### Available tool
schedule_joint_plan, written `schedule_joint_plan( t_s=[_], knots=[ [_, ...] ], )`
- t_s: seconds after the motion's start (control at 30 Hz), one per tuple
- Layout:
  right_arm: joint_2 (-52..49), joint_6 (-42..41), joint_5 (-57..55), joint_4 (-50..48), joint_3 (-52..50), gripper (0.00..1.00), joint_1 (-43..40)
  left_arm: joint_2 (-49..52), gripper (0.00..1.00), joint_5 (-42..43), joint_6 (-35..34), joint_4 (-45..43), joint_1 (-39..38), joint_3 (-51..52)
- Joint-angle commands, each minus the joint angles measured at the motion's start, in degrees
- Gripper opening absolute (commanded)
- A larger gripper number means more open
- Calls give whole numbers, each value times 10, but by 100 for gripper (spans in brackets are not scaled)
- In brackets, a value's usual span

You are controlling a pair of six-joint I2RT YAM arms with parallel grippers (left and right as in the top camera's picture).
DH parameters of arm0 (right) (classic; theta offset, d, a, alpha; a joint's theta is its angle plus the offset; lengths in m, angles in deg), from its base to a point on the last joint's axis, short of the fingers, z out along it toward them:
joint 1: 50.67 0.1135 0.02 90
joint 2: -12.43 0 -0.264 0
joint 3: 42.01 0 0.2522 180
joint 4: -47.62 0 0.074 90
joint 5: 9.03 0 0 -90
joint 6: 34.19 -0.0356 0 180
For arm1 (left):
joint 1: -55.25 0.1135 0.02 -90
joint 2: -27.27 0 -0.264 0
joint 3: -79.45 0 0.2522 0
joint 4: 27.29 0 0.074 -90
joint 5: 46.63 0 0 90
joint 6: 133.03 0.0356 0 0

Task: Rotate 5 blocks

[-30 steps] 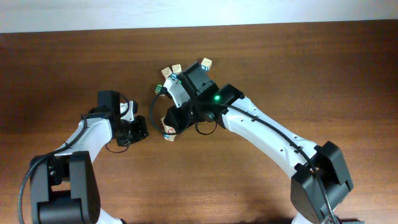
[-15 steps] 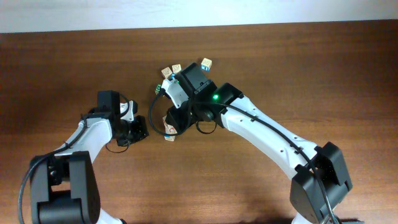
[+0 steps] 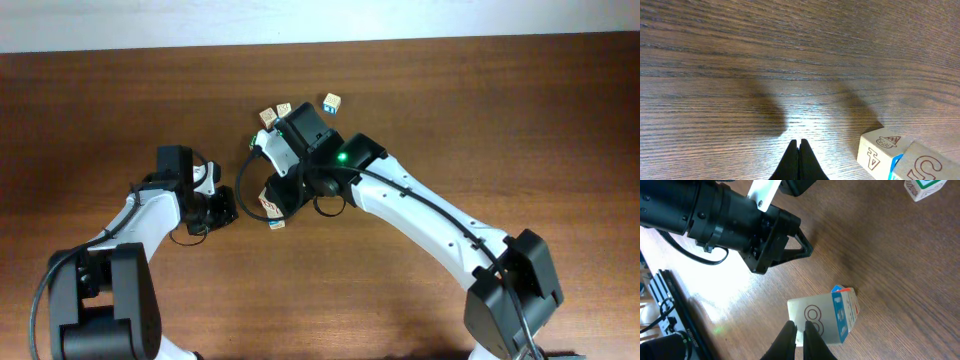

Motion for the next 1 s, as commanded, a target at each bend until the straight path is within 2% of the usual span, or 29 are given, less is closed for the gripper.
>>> schedule_joint_plan(
  t_s=[0.0, 0.17, 0.97],
  knots=[
    [-11, 3, -14, 9, 18, 9, 7, 0, 0, -5, 1, -1, 2, -5],
    [-11, 2, -24, 18, 21, 5, 1, 0, 0, -5, 1, -1, 2, -5],
    [-11, 0, -24, 36, 46, 7, -10, 0, 0, -5, 1, -1, 2, -5]
  ],
)
